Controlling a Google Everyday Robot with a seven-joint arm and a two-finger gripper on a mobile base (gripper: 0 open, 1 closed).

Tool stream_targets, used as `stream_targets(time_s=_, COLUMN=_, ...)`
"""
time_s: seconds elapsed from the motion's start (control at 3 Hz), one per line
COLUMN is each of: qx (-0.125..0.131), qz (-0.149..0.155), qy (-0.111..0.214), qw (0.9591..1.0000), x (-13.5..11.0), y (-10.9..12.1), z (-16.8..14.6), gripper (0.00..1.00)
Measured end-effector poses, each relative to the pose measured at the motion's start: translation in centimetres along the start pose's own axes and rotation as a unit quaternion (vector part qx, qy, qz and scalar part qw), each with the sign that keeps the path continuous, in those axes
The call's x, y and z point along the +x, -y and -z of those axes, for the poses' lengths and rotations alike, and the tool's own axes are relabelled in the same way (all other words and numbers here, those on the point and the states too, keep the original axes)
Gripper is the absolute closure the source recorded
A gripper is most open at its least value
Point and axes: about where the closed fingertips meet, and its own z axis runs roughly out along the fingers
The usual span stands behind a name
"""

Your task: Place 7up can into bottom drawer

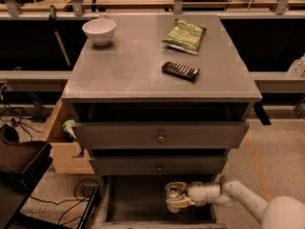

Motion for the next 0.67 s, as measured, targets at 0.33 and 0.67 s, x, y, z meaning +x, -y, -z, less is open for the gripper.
stream_targets(time_s=0.33, qx=0.020, qz=0.001, qy=-0.024, qw=0.9995, x=2.52, y=1.39, z=0.66, gripper=1.00)
stream_targets(time_s=0.67, qx=0.020, qz=0.001, qy=-0.024, qw=0.9995, x=2.52, y=1.39, z=0.65, gripper=1.00)
